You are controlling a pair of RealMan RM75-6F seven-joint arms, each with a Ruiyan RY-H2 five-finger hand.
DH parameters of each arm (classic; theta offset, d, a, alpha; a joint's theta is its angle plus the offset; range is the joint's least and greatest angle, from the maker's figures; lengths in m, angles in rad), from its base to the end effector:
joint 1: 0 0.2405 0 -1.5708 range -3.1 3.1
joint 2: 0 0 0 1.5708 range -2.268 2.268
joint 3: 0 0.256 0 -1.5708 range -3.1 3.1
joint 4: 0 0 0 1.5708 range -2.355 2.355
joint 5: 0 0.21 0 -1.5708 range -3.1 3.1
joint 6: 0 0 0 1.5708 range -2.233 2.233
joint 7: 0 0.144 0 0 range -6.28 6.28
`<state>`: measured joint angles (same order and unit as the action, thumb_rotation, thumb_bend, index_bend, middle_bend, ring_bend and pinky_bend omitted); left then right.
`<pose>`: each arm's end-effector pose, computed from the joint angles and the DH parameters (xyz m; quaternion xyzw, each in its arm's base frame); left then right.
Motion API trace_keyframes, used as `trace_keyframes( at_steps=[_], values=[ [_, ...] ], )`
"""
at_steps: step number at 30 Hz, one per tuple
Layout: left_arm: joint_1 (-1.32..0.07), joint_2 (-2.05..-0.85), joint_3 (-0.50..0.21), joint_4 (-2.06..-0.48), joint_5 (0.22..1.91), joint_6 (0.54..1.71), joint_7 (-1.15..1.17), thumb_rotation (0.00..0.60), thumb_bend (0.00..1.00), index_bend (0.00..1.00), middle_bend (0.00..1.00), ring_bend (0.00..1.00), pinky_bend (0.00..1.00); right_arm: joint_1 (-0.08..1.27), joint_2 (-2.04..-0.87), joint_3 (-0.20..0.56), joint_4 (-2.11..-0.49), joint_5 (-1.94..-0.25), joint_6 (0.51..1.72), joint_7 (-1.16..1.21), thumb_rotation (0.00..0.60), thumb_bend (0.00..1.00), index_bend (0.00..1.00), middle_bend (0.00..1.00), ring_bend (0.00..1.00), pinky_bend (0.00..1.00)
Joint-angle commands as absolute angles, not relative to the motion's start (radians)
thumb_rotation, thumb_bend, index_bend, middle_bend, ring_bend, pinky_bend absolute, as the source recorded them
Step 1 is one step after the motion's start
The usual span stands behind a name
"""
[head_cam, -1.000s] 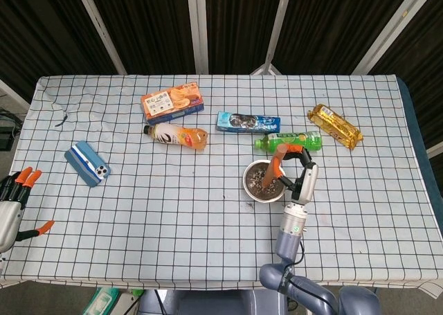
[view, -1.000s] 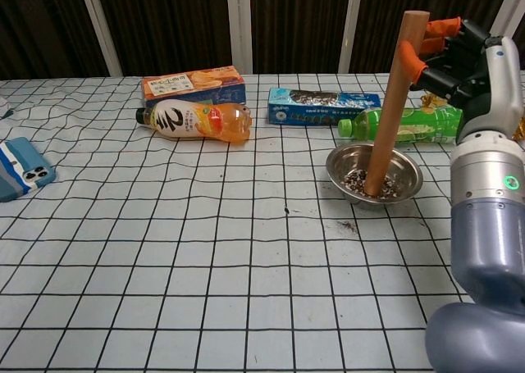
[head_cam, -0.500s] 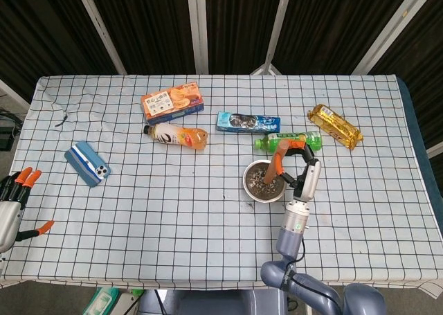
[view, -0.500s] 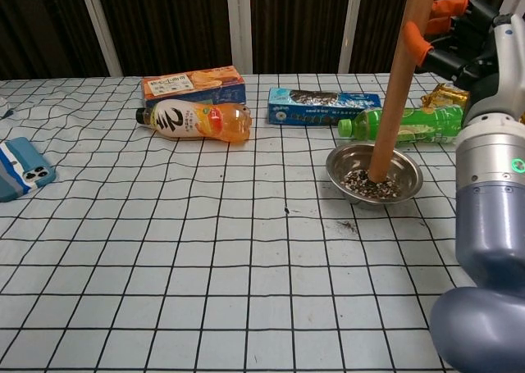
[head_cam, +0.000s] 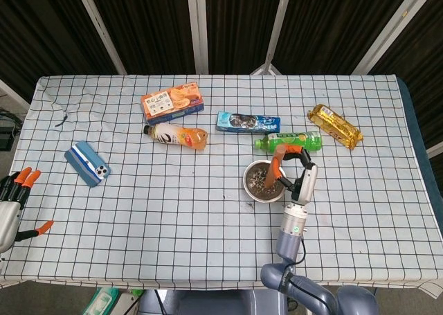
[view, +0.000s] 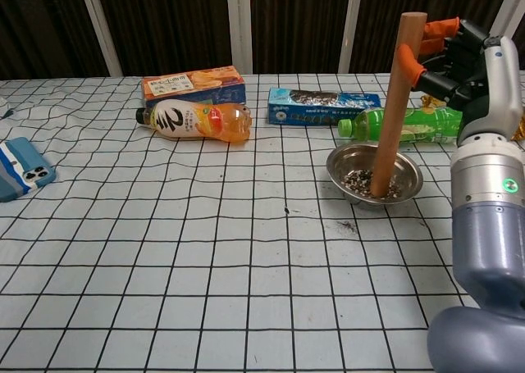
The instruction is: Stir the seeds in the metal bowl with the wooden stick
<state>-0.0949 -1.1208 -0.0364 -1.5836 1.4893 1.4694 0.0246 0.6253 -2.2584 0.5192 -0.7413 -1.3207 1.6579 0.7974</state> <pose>-0.3180 0.1818 0.1581 -0.6067 -0.3800 -0.3672 0.5939 -0.1525 -0.3245 -0.0482 0.1871 -0.4813 0.7990 0.3080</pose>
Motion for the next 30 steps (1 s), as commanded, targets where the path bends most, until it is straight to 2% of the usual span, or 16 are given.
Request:
trace_keyframes(
  at_steps=[1,8,17,25,30],
  values=[
    [-0.095,-1.121,-0.036,-1.583,1.489,1.470,0.025,0.600,0.13,0.03,0.00,0.00,0.00,0.632,-2.252,0.525,-0.750,-1.326,1.665,0.798,0.600,0.75,0.71,0.60,0.55,0.54],
    [-0.095,-1.121,-0.038,-1.586,1.487,1.469,0.028,0.600,0.13,0.03,0.00,0.00,0.00,0.659,-2.173,0.556,-0.877,-1.374,1.725,0.755,0.600,0.75,0.71,0.60,0.55,0.54],
    [-0.094,-1.121,-0.037,-1.587,1.488,1.471,0.031,0.600,0.13,0.03,0.00,0.00,0.00,0.613,-1.988,0.536,-1.058,-1.420,1.724,0.627,0.600,0.75,0.71,0.60,0.55,0.54],
    [-0.095,-1.121,-0.038,-1.594,1.485,1.471,0.041,0.600,0.13,0.03,0.00,0.00,0.00,0.528,-1.785,0.479,-1.124,-1.461,1.698,0.563,0.600,0.75,0.71,0.60,0.55,0.54],
    [-0.094,-1.121,-0.038,-1.597,1.484,1.471,0.046,0.600,0.13,0.03,0.00,0.00,0.00,0.456,-1.659,0.415,-1.128,-1.482,1.676,0.531,0.600,0.75,0.71,0.60,0.55,0.54]
  ],
)
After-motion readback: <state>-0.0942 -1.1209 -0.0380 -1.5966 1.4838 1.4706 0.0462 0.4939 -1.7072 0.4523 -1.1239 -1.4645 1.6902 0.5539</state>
